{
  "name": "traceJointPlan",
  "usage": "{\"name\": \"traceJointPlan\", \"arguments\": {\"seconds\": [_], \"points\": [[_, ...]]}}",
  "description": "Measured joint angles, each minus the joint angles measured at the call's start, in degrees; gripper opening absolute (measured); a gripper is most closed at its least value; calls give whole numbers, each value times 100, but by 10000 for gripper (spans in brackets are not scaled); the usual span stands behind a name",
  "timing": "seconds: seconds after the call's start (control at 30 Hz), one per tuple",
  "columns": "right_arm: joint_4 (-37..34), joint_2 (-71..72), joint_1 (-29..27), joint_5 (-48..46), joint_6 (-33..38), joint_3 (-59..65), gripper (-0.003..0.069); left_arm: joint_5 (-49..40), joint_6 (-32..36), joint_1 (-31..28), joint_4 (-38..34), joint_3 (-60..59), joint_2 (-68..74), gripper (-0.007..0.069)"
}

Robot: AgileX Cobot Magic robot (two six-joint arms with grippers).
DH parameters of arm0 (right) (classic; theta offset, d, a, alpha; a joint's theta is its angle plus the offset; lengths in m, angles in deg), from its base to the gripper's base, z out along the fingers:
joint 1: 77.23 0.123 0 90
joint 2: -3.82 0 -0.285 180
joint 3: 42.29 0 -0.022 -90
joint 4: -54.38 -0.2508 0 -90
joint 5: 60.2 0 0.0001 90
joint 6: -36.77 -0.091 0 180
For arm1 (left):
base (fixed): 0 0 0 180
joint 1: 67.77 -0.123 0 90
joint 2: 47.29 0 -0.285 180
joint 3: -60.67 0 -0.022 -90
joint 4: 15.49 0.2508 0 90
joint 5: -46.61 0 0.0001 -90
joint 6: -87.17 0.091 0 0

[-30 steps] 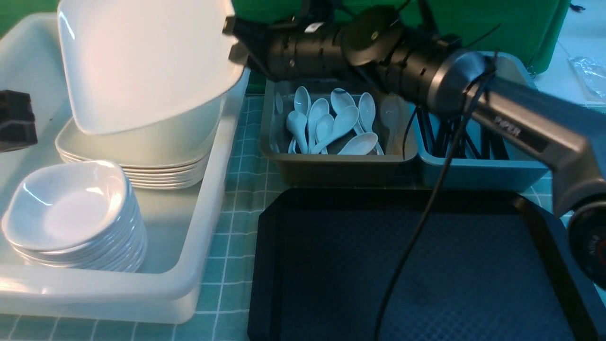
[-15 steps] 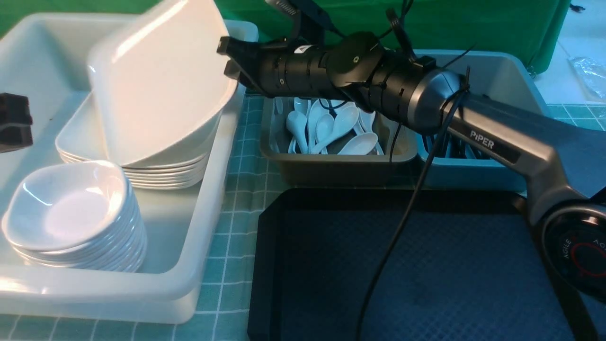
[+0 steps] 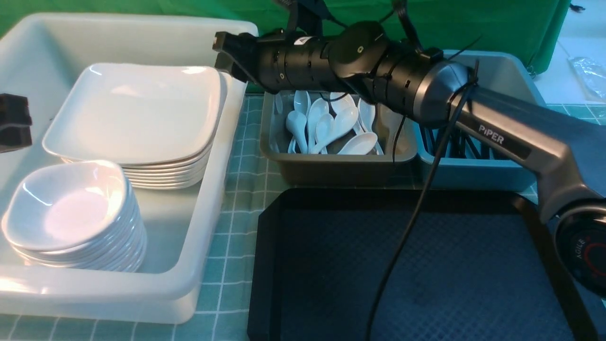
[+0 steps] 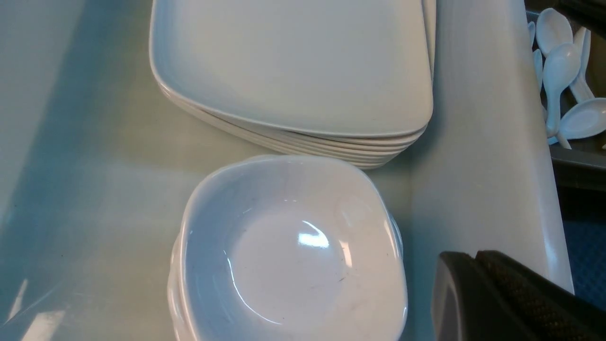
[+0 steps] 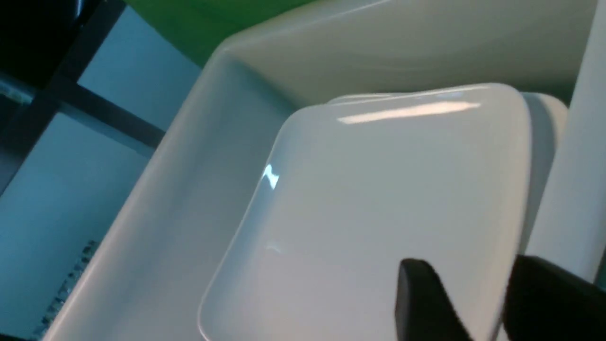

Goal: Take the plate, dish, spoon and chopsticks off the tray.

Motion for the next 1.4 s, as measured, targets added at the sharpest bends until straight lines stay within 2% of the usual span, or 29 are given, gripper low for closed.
{"name": "traceJointPlan", "arguments": {"seconds": [0.1,0.13,0.23,0.33,0.43,0.57,0.63,0.73,0.87,1.13,1.17,1.3,1.4], "points": [[754,342,-125,-641,47,0,192,-46,0,0,0,0,0,8],[1377,668,-263,-1217,77,0,121,-47,54,26,-48,0,0,8],[2434,1349,-583,-2288,65,-4,41,-47,242,163,-109,0,0,8],[3500,2236,-1049,-3315,-114,-4,27,-36,315,309,-98,0,0,8],[4088,2992,-1473,-4013,-198,-6,22,-36,293,353,-43,17,37,8],[4381,4078,-2052,-5072,-276,-28,23,-261,-149,241,312,334,565,8],[4412,4312,-2136,-5306,-276,-28,23,-368,-227,141,355,464,787,8],[4488,5210,-2241,-5332,-258,247,23,-607,-242,-327,262,941,1692,8],[4604,5823,-2249,-5321,-268,788,22,-544,-231,-595,176,1152,2229,8],[5097,7948,-2249,-4383,-502,3277,22,-221,-157,-877,117,1453,3440,8],[5103,8183,-2249,-4236,-554,3515,22,-229,-7,-877,11,1453,3493,8],[5206,9378,-2249,-3241,-994,4666,22,-253,1289,-678,-1144,1453,3276,8],[5355,10201,-2249,-2375,-1507,5600,22,-258,1542,-329,-1368,1453,2844,8]]}}
